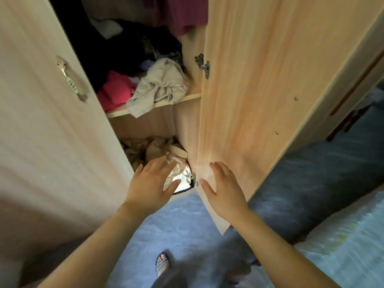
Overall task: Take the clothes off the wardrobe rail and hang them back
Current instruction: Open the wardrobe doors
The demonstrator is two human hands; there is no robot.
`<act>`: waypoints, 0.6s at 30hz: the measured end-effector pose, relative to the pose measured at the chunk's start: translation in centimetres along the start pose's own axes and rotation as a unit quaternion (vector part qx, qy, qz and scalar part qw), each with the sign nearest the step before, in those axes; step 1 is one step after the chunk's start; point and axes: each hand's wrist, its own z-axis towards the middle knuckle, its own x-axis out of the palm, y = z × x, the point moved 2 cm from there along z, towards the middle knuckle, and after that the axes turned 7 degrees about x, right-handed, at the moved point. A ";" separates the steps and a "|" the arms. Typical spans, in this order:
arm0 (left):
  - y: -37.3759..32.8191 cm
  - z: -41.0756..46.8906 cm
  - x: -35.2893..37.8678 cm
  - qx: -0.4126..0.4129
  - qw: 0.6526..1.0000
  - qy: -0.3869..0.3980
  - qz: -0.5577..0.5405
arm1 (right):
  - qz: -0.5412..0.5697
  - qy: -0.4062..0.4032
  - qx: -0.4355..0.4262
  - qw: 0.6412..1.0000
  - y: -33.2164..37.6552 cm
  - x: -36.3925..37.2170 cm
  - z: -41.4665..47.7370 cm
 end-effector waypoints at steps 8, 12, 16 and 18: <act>9.4 -2.6 0.0 -0.147 0.989 0.017 0.018 | -0.014 0.088 -0.111 0.990 7.9 6.3 7.1; 15.4 -0.7 -1.7 -0.206 0.978 -0.023 0.035 | -0.016 0.099 -0.157 0.982 12.6 8.2 12.9; 20.5 1.7 -5.1 -0.253 0.964 -0.076 0.040 | -0.009 0.096 -0.219 0.971 17.7 8.1 18.9; 22.4 2.7 -7.0 -0.265 0.957 -0.109 0.043 | 0.007 0.082 -0.251 0.965 20.2 7.4 21.6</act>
